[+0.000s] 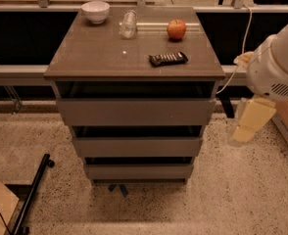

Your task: Open top drawer

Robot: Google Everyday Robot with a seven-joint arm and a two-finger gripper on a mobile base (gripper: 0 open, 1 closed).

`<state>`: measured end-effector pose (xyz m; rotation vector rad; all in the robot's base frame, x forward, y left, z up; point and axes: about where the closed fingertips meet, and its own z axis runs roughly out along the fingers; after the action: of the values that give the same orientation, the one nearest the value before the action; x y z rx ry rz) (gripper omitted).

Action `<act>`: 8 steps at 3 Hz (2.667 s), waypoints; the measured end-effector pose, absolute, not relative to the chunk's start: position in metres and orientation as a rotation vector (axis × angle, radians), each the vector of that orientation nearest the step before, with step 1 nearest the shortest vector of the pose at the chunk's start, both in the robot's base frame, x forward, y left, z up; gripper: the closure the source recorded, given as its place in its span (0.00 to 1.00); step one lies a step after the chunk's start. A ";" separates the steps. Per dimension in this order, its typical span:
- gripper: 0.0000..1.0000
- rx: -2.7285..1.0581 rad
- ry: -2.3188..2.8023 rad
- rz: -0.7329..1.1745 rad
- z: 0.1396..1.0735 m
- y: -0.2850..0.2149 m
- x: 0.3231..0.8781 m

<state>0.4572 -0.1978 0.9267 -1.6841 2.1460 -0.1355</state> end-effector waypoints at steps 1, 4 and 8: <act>0.00 -1.585 2.097 -0.105 0.882 -0.185 0.501; 0.00 -1.585 2.068 -0.065 0.812 -0.139 0.544; 0.00 -1.552 2.104 0.049 0.712 -0.134 0.613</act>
Offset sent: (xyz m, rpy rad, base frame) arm 0.0293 0.0092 -0.0430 0.0650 -0.0211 -0.0199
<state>0.6128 -0.1342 0.7117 -1.5518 2.1042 0.0490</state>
